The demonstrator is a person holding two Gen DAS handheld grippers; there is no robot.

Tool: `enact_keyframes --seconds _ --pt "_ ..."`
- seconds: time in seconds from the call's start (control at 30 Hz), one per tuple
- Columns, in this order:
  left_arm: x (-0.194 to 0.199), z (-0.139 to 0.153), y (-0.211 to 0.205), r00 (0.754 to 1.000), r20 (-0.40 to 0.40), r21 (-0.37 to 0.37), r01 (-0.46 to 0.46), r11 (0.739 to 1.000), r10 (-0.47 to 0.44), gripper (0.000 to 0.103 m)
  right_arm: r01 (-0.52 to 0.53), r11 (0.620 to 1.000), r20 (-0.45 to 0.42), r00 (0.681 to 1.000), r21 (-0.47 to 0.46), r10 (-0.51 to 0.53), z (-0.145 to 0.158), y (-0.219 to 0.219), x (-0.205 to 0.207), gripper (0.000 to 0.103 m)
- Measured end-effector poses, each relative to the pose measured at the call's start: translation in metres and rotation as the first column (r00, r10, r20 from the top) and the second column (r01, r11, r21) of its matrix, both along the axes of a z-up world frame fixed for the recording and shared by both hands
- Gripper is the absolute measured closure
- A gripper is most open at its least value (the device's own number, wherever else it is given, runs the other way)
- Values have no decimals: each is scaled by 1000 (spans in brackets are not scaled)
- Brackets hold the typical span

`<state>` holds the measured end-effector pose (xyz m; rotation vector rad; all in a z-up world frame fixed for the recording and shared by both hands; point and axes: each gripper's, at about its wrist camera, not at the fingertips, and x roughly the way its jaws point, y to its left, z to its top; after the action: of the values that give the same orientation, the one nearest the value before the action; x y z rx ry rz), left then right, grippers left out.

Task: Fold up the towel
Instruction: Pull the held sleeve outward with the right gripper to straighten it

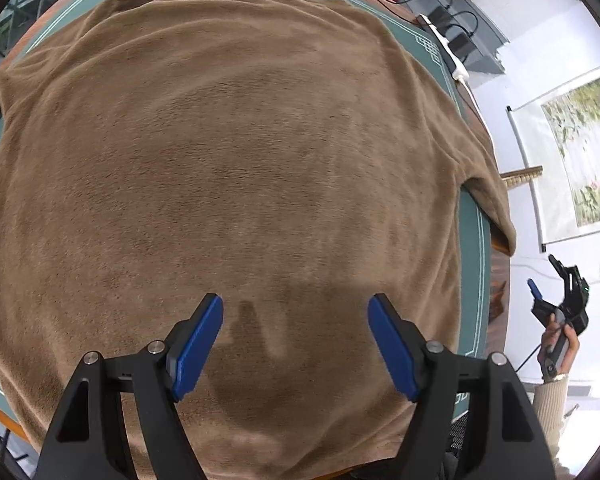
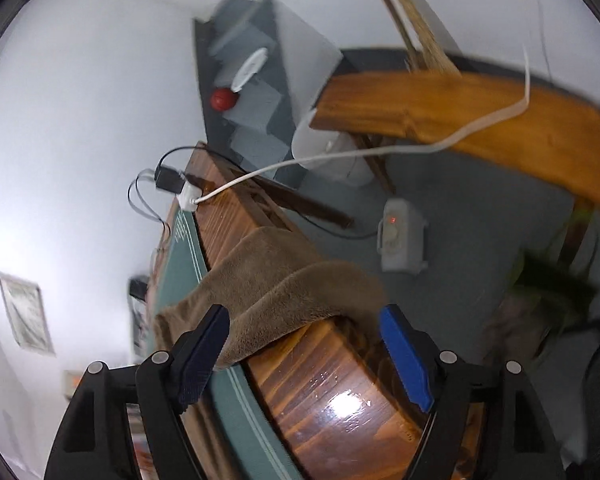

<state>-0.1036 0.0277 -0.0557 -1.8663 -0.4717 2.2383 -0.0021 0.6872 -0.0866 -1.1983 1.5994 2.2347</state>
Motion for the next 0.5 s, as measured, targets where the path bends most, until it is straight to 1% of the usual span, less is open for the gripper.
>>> enact_keyframes --seconds 0.07,0.17,0.23,0.33,0.5 --pt "1 1 1 1000 4 -2 -2 1000 2 24 31 996 19 999 -82 -29 -17 7 3 23" --pt "3 3 0 1000 2 -3 -9 1000 9 24 45 983 50 998 -179 -36 -40 11 -3 23" --pt "6 3 -6 1000 2 -11 -26 1000 26 24 58 969 75 996 -241 -41 -55 11 -9 23" --pt "9 4 -15 998 5 -22 -57 998 57 24 95 937 106 992 -337 -62 -77 9 -18 23" --pt "14 6 -30 994 9 -36 -106 994 106 24 125 904 144 987 -409 -72 -102 0 -34 23"
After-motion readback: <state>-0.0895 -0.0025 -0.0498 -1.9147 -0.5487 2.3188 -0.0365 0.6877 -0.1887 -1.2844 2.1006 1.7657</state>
